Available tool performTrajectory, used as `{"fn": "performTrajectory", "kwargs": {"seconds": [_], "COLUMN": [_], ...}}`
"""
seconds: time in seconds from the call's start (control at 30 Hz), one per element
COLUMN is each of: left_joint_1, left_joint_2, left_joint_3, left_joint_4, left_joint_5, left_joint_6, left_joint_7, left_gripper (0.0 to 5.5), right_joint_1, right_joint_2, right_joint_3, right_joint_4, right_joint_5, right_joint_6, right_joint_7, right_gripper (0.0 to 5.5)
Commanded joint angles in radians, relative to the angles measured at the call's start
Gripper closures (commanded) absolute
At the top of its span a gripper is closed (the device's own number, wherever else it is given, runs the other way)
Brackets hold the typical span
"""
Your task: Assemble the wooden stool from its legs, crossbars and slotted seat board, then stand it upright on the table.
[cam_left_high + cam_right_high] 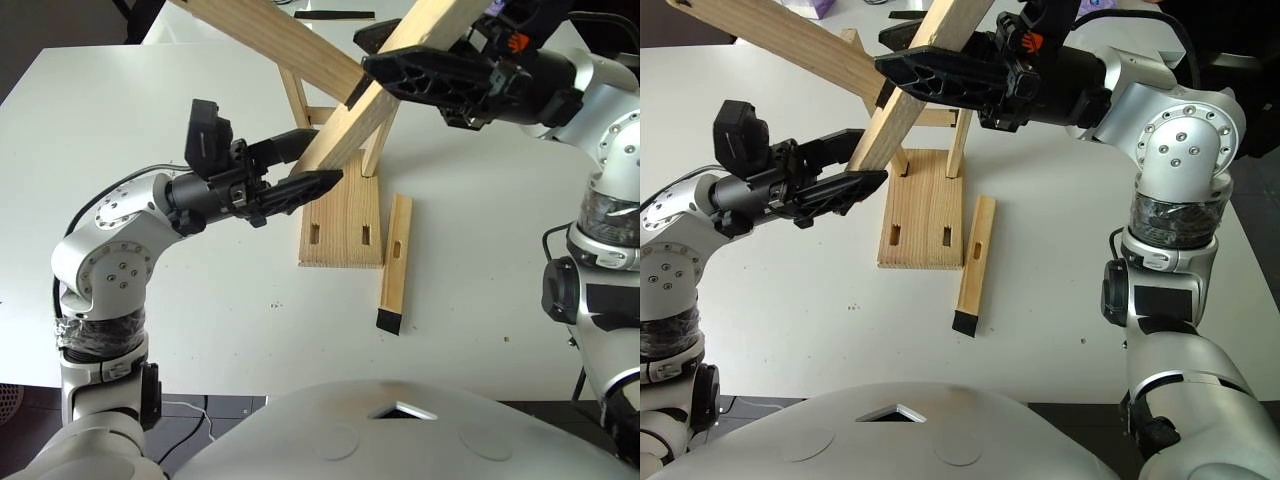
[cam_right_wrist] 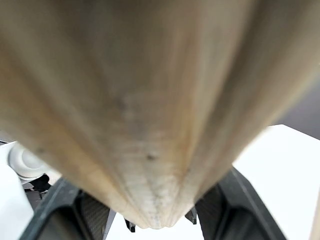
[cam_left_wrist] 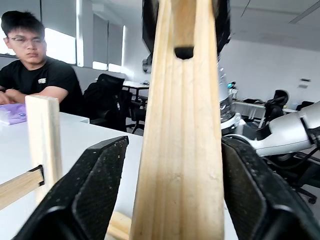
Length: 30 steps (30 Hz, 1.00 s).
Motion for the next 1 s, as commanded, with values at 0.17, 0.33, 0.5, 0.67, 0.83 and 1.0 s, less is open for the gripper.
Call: {"fn": "performTrajectory", "kwargs": {"seconds": [0.17, 0.33, 0.5, 0.67, 0.83, 1.0], "left_joint_1": [0.237, 0.311, 0.205, 0.122, 0.056, 0.064], "left_joint_2": [0.022, -0.105, -0.342, -0.498, -0.538, -0.516], "left_joint_3": [-0.015, 0.074, 0.191, 0.113, 0.126, 0.151], "left_joint_4": [0.179, 0.181, 0.194, 0.235, 0.301, 0.326], "left_joint_5": [0.349, 0.373, 0.355, 0.503, 0.567, 0.589], "left_joint_6": [-0.198, -0.252, -0.333, -0.378, -0.413, -0.429], "left_joint_7": [0.072, 0.251, 0.606, 0.840, 0.934, 0.935], "left_gripper": [2.50, 2.50, 2.50, 2.50, 2.50, 2.50], "right_joint_1": [0.045, 0.133, 0.264, 0.322, 0.365, 0.399], "right_joint_2": [-0.041, -0.121, -0.192, -0.212, -0.216, -0.218], "right_joint_3": [-0.018, 0.025, 0.121, 0.164, 0.163, 0.155], "right_joint_4": [-0.002, 0.005, 0.030, 0.016, -0.022, -0.070], "right_joint_5": [-0.159, -0.304, -0.488, -0.540, -0.526, -0.502], "right_joint_6": [-0.157, -0.262, -0.409, -0.453, -0.446, -0.417], "right_joint_7": [0.027, 0.107, 0.205, 0.278, 0.319, 0.324], "right_gripper": [3.46, 3.46, 3.46, 3.46, 3.46, 3.46]}}
